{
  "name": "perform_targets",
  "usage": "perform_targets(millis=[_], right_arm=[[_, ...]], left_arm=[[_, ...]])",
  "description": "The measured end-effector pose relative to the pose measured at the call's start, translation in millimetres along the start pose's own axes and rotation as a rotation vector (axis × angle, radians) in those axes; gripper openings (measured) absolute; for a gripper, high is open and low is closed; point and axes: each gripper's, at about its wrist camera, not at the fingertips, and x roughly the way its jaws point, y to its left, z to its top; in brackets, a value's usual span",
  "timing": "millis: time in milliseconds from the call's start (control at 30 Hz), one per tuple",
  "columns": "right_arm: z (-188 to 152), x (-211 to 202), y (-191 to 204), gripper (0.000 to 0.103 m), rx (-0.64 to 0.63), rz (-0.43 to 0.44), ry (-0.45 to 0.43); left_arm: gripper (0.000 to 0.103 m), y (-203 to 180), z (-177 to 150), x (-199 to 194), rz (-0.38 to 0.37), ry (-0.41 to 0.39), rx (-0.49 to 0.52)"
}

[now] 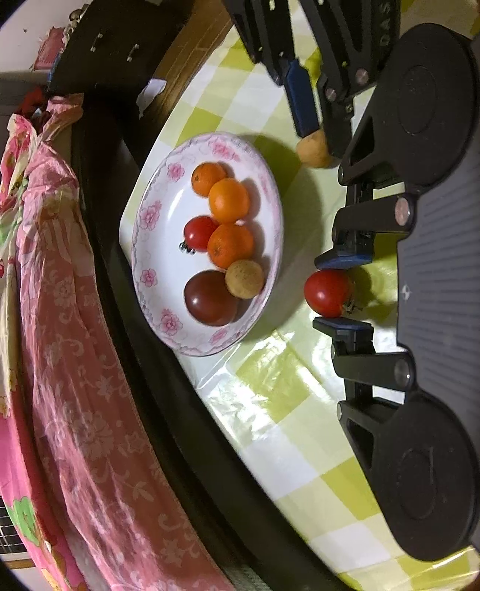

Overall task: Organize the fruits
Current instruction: 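Grasp the red cherry tomato with the left tool while the right tool grasps the other brown fruit, then carry the red tomato and brown fruit over the white plate with both tools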

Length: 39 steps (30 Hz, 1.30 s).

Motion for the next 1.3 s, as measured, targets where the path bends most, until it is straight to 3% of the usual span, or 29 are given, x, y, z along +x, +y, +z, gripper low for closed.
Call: perform_targets(millis=[467, 1300], right_arm=[[-27.9, -21.6, 16.1, 0.021, -0.121, 0.035, 0.027], [-31.4, -14.2, 25.4, 0.022, -0.151, 0.011, 0.036]], left_arm=[[0.035, -30.0, -46.1, -43.0, -0.07, 0.06, 0.075], [0.035, -33.0, -51.8, -44.1, -0.057, 0.051, 0.106]])
